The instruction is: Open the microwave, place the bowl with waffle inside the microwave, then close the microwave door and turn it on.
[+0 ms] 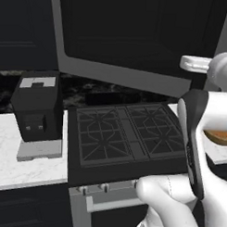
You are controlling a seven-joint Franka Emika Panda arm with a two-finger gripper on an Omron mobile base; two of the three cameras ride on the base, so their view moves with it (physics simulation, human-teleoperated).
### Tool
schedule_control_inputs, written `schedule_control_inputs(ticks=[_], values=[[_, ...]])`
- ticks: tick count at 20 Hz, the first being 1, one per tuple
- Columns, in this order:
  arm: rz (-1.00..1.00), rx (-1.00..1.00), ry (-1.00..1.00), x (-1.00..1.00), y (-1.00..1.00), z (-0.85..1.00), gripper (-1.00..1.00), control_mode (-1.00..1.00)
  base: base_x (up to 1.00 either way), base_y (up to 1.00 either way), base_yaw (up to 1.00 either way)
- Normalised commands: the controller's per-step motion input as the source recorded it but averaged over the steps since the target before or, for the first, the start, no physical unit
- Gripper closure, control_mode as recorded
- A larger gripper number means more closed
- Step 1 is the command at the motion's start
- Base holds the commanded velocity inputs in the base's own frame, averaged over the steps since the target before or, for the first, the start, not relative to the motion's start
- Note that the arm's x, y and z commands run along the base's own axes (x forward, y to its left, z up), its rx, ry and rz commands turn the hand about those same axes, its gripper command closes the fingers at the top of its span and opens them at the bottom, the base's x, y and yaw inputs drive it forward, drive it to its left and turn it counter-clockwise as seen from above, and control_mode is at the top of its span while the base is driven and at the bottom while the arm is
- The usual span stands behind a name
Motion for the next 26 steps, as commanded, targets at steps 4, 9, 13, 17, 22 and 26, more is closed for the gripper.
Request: schedule_control_inputs(ticks=[4,9,13,17,22,26], values=[[0.0,-0.03,0.0,-0.51,0.13,0.0,1.0,-1.0,0.0,0.0,0.0],[0.0,-0.04,0.0,-0.36,0.23,0.0,1.0,-1.0,0.0,0.0,0.0],[0.0,0.0,0.03,-0.01,0.17,0.0,1.0,-1.0,0.0,0.0,0.0],[0.0,0.0,0.0,0.0,0.03,0.0,1.0,-1.0,0.0,0.0,0.0],[0.0,0.0,0.0,0.0,0.0,0.0,-1.0,-1.0,0.0,0.0,0.0],[0.0,0.0,0.0,0.0,0.0,0.0,-1.0,-1.0,0.0,0.0,0.0]])
